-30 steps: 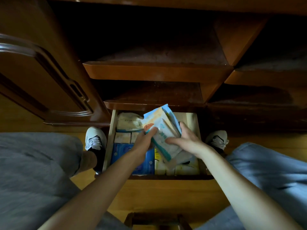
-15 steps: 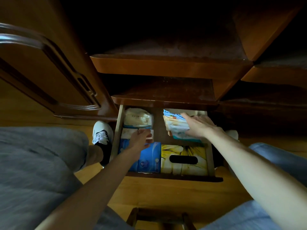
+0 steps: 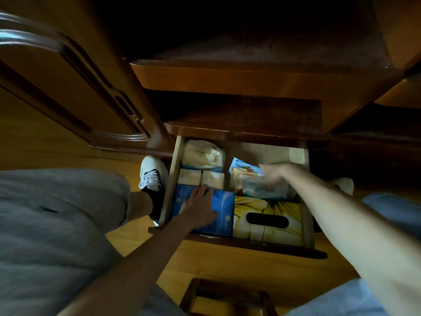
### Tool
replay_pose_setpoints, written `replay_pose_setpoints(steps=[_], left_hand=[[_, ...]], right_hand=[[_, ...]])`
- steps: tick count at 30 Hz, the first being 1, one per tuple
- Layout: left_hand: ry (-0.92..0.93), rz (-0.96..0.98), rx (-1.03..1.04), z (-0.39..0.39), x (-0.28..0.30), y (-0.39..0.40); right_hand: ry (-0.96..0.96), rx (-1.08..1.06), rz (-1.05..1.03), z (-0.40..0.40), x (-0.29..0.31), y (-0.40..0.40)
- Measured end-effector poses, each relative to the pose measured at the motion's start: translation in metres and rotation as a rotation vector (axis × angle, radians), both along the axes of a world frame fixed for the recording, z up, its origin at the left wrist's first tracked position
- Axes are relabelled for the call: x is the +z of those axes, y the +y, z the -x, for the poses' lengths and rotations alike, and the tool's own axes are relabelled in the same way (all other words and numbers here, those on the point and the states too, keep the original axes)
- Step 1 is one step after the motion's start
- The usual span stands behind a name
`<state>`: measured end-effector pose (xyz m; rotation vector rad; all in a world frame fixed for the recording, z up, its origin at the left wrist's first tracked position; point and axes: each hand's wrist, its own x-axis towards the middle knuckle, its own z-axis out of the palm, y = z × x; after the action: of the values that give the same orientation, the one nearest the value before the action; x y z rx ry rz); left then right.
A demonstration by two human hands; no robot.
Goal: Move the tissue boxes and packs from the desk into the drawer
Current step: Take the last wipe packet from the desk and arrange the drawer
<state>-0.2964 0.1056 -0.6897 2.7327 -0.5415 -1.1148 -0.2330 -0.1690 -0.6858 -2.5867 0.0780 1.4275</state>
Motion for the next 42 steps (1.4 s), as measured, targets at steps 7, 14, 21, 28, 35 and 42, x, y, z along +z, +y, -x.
replay_pose_setpoints(steps=[7,14,21,28,35,42], left_hand=[[-0.11,-0.016,-0.012,-0.005,-0.005,-0.005],[-0.166,-0.096,-0.045,-0.003,-0.005,-0.009],[-0.19,-0.084,-0.045,0.0,-0.005,-0.009],[-0.174,-0.081,-0.035,-0.001,-0.005,-0.008],[-0.167,-0.079,-0.04,-0.004,0.002,-0.014],[-0.165,-0.116,-0.036,-0.004,0.006,-0.018]], right_hand=[[-0.391,-0.222,0.096,0.006,-0.02,-0.013],[-0.311,-0.146,0.142,0.019,-0.038,0.005],[-0.308,-0.212,0.096,0.0,-0.029,0.014],[-0.26,-0.346,-0.151,-0.006,-0.047,0.061],[-0.361,-0.175,-0.132,0.006,-0.048,0.046],[-0.584,-0.427,-0.09,0.025,-0.04,0.018]])
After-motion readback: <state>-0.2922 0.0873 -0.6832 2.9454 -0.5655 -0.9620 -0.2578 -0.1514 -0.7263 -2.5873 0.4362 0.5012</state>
